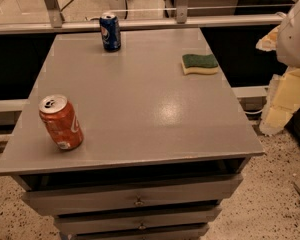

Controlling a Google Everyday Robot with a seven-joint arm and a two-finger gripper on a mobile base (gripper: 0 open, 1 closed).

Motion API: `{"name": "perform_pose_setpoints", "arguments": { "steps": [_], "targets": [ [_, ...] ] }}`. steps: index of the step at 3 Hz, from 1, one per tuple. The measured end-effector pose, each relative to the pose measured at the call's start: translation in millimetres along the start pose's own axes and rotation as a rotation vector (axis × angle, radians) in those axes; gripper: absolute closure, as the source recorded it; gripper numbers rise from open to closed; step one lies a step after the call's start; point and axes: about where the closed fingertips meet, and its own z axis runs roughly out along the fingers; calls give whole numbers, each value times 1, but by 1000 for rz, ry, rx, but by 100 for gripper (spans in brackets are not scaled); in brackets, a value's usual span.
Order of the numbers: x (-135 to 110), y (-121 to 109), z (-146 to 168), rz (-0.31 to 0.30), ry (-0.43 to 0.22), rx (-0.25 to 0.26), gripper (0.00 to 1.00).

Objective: Move sponge near coke can

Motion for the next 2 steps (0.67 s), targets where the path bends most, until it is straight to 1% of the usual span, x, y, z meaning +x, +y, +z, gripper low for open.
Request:
{"name": "perform_pose_setpoints", "arguments": {
  "steps": [1,2],
  "targets": [
    [0,0,0,0,0,0,0],
    [-1,-3,0,4,-21,4,0]
  ]
}}
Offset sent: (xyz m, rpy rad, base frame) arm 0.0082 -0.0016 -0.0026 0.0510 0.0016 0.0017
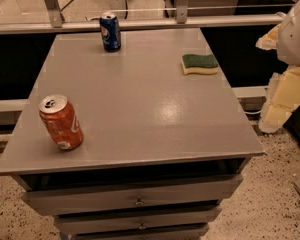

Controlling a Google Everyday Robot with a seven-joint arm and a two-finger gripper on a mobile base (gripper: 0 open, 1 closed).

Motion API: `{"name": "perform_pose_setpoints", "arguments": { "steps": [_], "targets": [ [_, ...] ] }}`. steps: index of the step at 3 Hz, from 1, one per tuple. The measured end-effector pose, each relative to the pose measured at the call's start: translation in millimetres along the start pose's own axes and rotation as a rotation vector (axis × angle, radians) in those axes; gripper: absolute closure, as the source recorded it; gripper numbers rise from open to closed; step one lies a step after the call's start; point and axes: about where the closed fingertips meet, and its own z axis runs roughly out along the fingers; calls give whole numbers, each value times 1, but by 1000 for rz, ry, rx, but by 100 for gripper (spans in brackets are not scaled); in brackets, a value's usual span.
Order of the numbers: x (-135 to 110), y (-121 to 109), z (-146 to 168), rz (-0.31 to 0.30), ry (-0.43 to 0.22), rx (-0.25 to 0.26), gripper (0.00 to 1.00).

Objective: Move sponge near coke can

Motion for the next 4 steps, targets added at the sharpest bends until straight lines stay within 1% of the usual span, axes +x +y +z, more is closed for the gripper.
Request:
{"name": "perform_pose_setpoints", "arguments": {
  "steps": [1,2,3,4],
  "targets": [
    [-3,-14,12,4,-73,3,0],
    [-15,-40,38,-3,-185,4,0],
    [-27,-69,74,-7,-281,18,0],
    [-40,-104,112,14,-364,53,0]
  ]
}}
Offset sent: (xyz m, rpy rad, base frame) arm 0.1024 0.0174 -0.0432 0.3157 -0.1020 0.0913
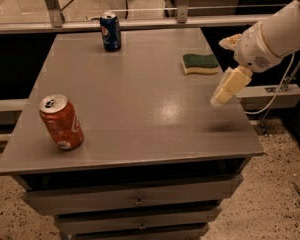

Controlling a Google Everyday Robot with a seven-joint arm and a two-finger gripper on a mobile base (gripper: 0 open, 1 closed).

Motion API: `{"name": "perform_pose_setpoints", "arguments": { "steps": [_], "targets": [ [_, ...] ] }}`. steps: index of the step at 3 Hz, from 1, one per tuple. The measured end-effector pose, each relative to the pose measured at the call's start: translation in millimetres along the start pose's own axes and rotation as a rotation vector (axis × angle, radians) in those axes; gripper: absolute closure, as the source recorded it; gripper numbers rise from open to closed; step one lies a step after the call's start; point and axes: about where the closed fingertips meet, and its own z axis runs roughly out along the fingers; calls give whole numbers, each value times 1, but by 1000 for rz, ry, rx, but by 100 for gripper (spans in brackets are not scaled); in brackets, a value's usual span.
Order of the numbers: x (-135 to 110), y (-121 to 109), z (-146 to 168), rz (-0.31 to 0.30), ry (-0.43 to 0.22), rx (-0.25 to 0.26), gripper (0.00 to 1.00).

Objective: Move sponge near coke can

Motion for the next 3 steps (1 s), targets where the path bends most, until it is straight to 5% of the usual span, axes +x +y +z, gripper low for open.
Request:
{"name": "perform_pose_setpoints", "arguments": {
  "steps": [3],
  "targets": [
    [5,-88,89,176,-137,86,0]
  ]
}}
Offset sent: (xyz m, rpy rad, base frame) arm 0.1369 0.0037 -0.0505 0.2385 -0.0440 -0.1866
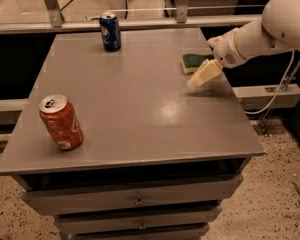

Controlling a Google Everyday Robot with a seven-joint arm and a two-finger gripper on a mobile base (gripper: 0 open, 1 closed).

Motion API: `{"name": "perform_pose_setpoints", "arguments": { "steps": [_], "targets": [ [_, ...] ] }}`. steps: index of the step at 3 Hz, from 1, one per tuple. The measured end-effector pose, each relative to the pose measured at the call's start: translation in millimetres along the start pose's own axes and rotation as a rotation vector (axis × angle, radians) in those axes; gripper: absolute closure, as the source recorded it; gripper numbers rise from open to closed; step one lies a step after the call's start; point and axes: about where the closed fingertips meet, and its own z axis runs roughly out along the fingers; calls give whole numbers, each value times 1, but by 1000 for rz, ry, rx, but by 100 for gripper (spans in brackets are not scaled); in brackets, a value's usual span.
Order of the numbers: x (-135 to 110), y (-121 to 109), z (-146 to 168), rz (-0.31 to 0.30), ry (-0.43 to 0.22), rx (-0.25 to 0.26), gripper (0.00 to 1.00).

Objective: Move sponge near coke can

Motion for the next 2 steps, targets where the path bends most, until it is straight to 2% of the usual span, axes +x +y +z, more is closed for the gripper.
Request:
{"name": "perform_pose_setpoints", "arguments": {
  "steps": [1,2],
  "targets": [
    [3,-16,19,59,6,10,0],
    [6,-26,29,145,36,-22,26]
  ]
}}
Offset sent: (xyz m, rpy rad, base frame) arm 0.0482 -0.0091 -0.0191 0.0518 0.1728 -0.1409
